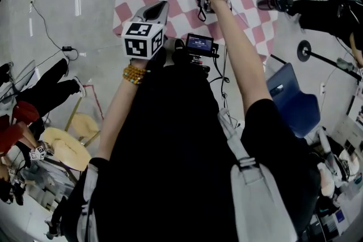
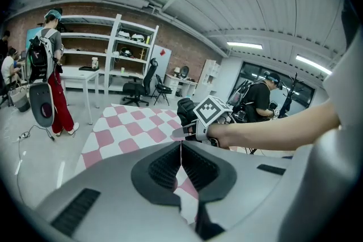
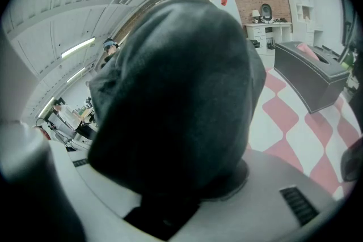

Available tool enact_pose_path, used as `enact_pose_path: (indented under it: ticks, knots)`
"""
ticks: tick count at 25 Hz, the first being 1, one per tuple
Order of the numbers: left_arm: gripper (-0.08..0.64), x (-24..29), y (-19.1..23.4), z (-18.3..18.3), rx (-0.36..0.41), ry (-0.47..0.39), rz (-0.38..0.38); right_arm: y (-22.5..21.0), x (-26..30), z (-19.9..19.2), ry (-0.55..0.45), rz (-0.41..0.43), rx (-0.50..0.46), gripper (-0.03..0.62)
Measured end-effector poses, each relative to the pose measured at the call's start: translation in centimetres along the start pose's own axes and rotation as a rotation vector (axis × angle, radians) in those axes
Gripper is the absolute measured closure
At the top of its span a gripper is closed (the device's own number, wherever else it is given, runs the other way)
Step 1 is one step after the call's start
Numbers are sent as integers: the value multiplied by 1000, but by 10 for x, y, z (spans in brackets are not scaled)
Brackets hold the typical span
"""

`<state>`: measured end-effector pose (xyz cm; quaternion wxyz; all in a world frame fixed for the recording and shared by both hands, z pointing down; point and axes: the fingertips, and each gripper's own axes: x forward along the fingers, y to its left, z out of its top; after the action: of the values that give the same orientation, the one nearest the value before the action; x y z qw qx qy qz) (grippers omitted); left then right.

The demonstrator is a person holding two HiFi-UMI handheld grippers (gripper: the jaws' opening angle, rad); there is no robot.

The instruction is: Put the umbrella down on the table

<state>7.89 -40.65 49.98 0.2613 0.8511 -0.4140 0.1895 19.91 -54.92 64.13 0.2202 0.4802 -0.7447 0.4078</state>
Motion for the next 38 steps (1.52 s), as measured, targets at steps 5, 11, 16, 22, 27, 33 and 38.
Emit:
enact_pose_path:
  ticks: [5, 11, 16, 22, 27, 33, 38]
  knots:
    - [545, 1, 6, 2, -10, 3, 12, -3, 6, 4, 11, -8, -6, 401]
    - [545, 11, 15, -1, -21, 10, 31, -17, 24, 5, 34, -12, -14, 400]
    - [545, 22, 21, -6, -41, 16, 45, -32, 37, 1, 60, -21, -10, 400]
    - [545, 22, 23, -5, -49, 16, 47, -38, 46, 1, 83, -45, -11, 400]
    - [545, 37, 23, -7, -53, 22, 52, -61, 58, -1, 112, -70, 1, 399]
    - [545, 38, 28, -5, -60, 21, 62, -67, 66, -2, 140, -87, 30, 396]
    - [545, 40, 31, -8, -64, 30, 67, -75, 72, -4, 166, -134, 45, 394]
